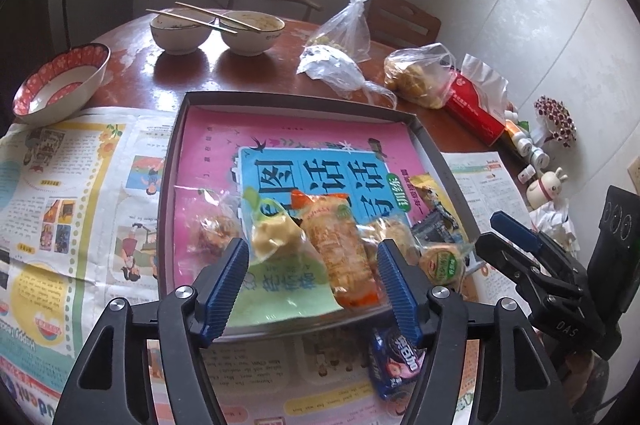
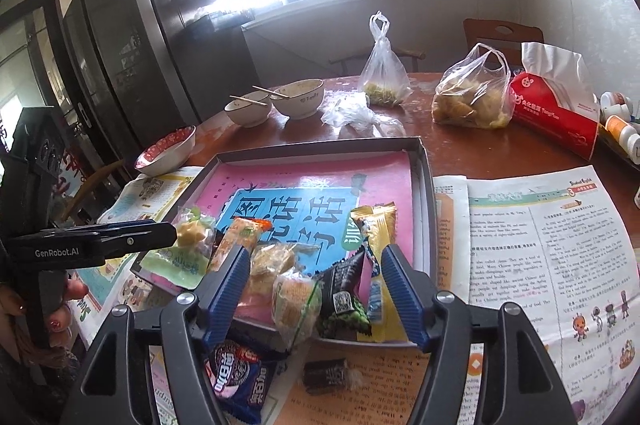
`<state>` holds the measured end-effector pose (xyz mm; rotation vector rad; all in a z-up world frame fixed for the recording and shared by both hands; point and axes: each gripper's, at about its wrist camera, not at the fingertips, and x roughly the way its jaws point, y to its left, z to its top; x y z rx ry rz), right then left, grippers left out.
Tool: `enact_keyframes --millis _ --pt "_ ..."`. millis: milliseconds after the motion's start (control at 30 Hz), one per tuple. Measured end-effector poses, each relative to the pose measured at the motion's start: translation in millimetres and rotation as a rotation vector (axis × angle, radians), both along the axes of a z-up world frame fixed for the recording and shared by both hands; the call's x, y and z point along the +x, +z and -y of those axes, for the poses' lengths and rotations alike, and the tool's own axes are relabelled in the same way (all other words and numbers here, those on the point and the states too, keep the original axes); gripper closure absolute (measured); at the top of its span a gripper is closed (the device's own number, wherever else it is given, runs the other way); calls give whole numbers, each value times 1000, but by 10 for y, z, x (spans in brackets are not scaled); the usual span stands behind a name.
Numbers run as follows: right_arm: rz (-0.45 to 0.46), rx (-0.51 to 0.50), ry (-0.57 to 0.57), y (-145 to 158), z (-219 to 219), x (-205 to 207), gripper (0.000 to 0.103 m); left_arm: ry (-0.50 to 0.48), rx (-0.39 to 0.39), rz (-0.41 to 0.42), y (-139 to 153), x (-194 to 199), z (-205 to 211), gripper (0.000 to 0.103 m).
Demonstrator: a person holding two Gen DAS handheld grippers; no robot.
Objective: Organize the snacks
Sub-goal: 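Move the left tool to the blue Oreo pack while the right tool reaches the chocolate piece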
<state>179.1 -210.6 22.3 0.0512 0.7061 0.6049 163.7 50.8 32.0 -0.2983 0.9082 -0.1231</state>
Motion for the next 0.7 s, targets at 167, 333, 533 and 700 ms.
enact_keyframes --millis 167,333,533,700 --pt "8 -7 -2 -11 62 -100 33 -14 10 9 5 -96 104 33" --pt "14 -24 -8 -45 121 -192 32 -31 20 5 -23 -188 196 32" --pt "20 -43 -18 -78 178 -276 32 -84 46 -6 -85 -306 374 32" --pt "21 -78 -35 -149 218 -353 32 -126 39 -38 -214 -373 530 32"
